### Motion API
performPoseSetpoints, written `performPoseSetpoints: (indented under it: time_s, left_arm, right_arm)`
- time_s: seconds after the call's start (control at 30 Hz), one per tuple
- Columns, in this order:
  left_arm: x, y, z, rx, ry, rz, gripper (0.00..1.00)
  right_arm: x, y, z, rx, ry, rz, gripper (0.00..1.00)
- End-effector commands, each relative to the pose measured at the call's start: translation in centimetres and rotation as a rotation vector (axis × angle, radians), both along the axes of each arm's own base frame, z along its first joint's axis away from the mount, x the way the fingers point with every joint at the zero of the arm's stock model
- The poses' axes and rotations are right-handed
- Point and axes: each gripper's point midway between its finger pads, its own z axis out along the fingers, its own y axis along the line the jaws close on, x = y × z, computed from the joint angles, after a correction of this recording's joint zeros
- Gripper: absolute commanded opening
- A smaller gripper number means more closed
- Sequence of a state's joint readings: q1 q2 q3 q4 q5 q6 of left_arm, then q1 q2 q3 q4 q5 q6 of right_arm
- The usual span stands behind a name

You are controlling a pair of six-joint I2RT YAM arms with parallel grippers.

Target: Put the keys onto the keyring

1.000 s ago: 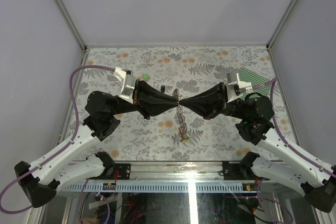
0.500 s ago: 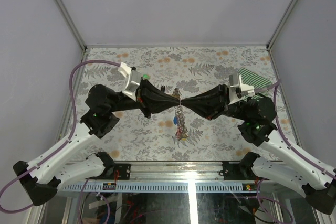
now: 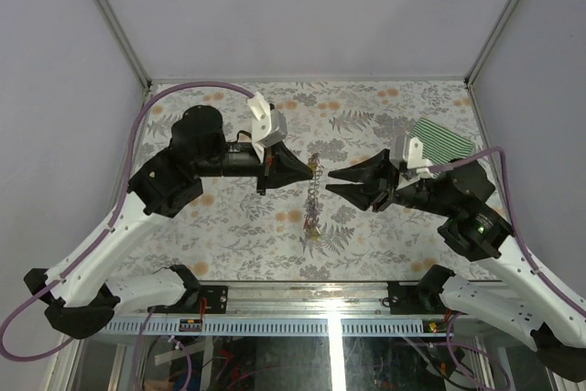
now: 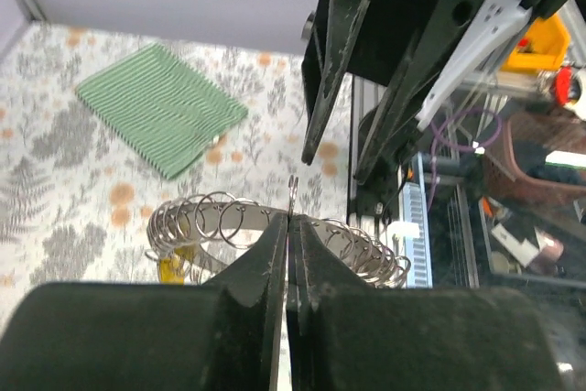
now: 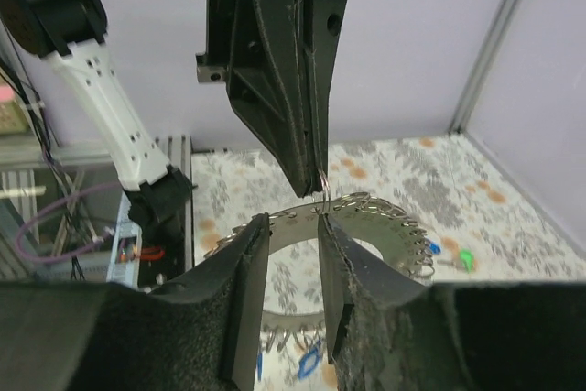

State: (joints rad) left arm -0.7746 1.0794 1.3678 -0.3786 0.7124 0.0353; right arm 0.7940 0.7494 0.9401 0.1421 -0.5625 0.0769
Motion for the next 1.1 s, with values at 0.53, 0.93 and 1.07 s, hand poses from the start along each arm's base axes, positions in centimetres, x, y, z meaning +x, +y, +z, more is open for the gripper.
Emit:
performPoseSetpoints:
  time_s: [0.53, 0.93, 1.07]
  left_arm:
    - [1.8, 2.1, -5.7, 0.427, 0.021, 0.027, 0.0]
    - [1.5, 1.8, -5.5, 0.418, 0.004, 0.0, 0.0]
    - [1.4, 1.8, -5.5, 0.419, 0.005, -0.006, 0.0]
  right_arm:
    - [2.3, 2.0, -3.6, -0.192, 0.016, -0.001, 0.43]
    - [1.8, 4.1, -4.0, -0.172, 0.027, 0.113, 0.4]
    - [1.9, 4.6, -4.0, -0.172, 0.033, 0.14, 0.31]
